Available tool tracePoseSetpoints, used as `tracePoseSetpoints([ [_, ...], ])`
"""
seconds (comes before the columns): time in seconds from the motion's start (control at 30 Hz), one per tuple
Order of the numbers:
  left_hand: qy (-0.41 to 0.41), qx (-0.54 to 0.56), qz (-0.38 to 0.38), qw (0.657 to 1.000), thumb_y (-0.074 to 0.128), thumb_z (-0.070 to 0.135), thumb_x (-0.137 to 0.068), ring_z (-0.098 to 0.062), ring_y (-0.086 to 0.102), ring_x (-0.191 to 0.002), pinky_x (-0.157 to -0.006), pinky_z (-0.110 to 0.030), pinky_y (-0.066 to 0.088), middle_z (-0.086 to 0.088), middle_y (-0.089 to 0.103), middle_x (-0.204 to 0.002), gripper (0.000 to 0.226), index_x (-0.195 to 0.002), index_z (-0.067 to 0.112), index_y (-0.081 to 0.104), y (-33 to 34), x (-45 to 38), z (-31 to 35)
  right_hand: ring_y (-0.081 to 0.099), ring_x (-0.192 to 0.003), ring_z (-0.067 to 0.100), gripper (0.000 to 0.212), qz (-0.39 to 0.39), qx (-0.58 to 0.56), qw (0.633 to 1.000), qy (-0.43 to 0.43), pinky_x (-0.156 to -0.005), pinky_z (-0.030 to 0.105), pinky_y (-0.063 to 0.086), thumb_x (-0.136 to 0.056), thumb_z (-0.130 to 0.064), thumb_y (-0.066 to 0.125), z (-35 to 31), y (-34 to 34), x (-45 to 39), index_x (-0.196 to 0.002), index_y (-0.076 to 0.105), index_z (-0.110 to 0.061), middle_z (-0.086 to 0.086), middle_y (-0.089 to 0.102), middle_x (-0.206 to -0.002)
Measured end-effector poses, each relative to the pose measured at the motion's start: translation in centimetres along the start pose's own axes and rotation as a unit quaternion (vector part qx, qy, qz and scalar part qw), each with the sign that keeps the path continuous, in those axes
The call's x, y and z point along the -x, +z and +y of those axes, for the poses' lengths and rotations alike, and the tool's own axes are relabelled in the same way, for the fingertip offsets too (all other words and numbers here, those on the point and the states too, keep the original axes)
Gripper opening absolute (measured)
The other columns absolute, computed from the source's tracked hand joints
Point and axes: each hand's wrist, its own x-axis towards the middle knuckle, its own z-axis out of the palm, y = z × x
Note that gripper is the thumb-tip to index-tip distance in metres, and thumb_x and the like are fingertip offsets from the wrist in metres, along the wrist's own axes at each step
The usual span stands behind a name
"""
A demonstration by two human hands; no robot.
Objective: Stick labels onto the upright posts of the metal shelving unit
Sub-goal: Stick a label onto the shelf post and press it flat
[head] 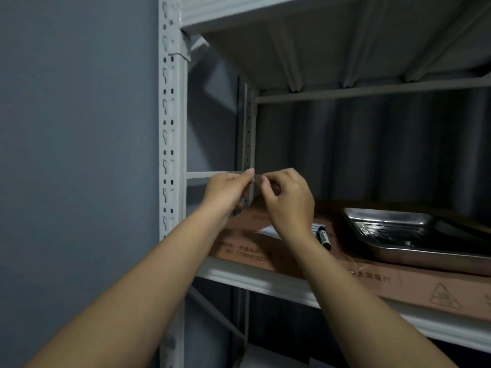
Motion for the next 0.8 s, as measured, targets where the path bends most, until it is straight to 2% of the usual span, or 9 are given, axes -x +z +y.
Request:
tracePoseSetpoints([
  [0.1, -0.01, 0.013, 0.012, 1.0, 0.065, 0.036, -0.087, -0.015, 0.06, -0.08, -0.068, -0.025, 0.048, -0.001, 0.065, -0.082, 0.022, -0.082, 0.015, 0.068, -2.2, 0.8, 1.2, 0.06, -0.073, 0.025, 0.015, 0.024, 0.051, 0.994, -0.091, -0.064, 0.035, 0.043, -0.084, -0.026, 0.06, -1.7, 0.3, 0.2, -0.083, 0.071, -0.016, 0.002, 0.062, -0.08],
  [0.27, -0.021, 0.022, 0.038, 0.999, 0.072, 0.028, -0.082, -0.016, 0.064, -0.084, -0.075, -0.029, 0.051, -0.002, 0.069, -0.085, 0.016, -0.082, 0.013, 0.066, -5.5, 1.8, 2.4, 0.055, -0.065, 0.022, 0.016, 0.079, 0.111, 0.968, -0.211, -0.066, 0.032, 0.031, -0.084, -0.025, 0.061, -4.7, 1.0, 0.3, -0.076, 0.07, -0.017, 0.0, 0.06, -0.075],
  [0.37, -0.025, 0.025, 0.04, 0.999, 0.07, 0.022, -0.083, -0.014, 0.062, -0.079, -0.077, -0.03, 0.051, 0.0, 0.066, -0.078, 0.012, -0.078, 0.013, 0.064, -7.6, 2.6, 3.0, 0.054, -0.063, 0.022, 0.018, 0.089, 0.109, 0.958, -0.251, -0.067, 0.031, 0.027, -0.086, -0.023, 0.059, -6.7, 1.4, 0.4, -0.076, 0.071, -0.016, 0.0, 0.062, -0.075],
  [0.47, -0.007, 0.016, 0.049, 0.999, 0.068, 0.02, -0.084, -0.011, 0.06, -0.074, -0.071, -0.026, 0.049, 0.0, 0.064, -0.076, 0.01, -0.08, 0.011, 0.066, -9.7, 3.0, 3.3, 0.057, -0.067, 0.022, 0.024, 0.065, 0.092, 0.962, -0.249, -0.067, 0.029, 0.031, -0.087, -0.03, 0.053, -8.4, 1.9, 0.7, -0.09, 0.073, -0.018, 0.001, 0.064, -0.082],
  [0.57, 0.01, 0.004, 0.064, 0.998, 0.065, 0.021, -0.087, -0.011, 0.058, -0.074, -0.07, -0.025, 0.049, -0.002, 0.063, -0.08, 0.014, -0.092, 0.009, 0.068, -12.0, 2.6, 3.2, 0.059, -0.078, 0.019, 0.03, 0.022, 0.022, 0.985, -0.169, -0.068, 0.031, 0.04, -0.087, -0.037, 0.057, -9.8, 2.3, 0.9, -0.107, 0.071, -0.02, 0.0, 0.063, -0.091],
  [0.63, 0.023, -0.021, 0.072, 0.997, 0.064, 0.023, -0.089, -0.014, 0.059, -0.079, -0.075, -0.028, 0.05, -0.005, 0.065, -0.086, 0.017, -0.094, 0.007, 0.068, -13.5, 2.4, 3.1, 0.06, -0.083, 0.014, 0.026, -0.027, -0.085, 0.995, -0.046, -0.071, 0.033, 0.047, -0.088, -0.035, 0.064, -11.0, 2.4, 0.7, -0.109, 0.07, -0.02, -0.004, 0.061, -0.096],
  [0.7, 0.046, -0.052, 0.081, 0.994, 0.063, 0.023, -0.09, -0.017, 0.059, -0.082, -0.08, -0.032, 0.05, -0.007, 0.067, -0.088, 0.015, -0.087, 0.01, 0.068, -14.5, 2.1, 2.9, 0.059, -0.081, 0.006, 0.023, -0.064, -0.182, 0.977, 0.086, -0.076, 0.03, 0.051, -0.089, -0.033, 0.066, -12.1, 2.6, 0.2, -0.106, 0.071, -0.019, -0.007, 0.063, -0.097],
  [0.8, 0.09, -0.093, 0.096, 0.987, 0.06, 0.02, -0.092, -0.014, 0.057, -0.076, -0.075, -0.029, 0.045, 0.003, 0.061, -0.072, 0.018, -0.074, 0.016, 0.063, -15.7, 1.7, 2.5, 0.058, -0.076, -0.005, 0.019, -0.13, -0.288, 0.927, 0.202, -0.069, 0.012, 0.046, -0.088, -0.03, 0.067, -13.3, 3.2, -0.5, -0.1, 0.073, -0.016, -0.013, 0.067, -0.085],
])
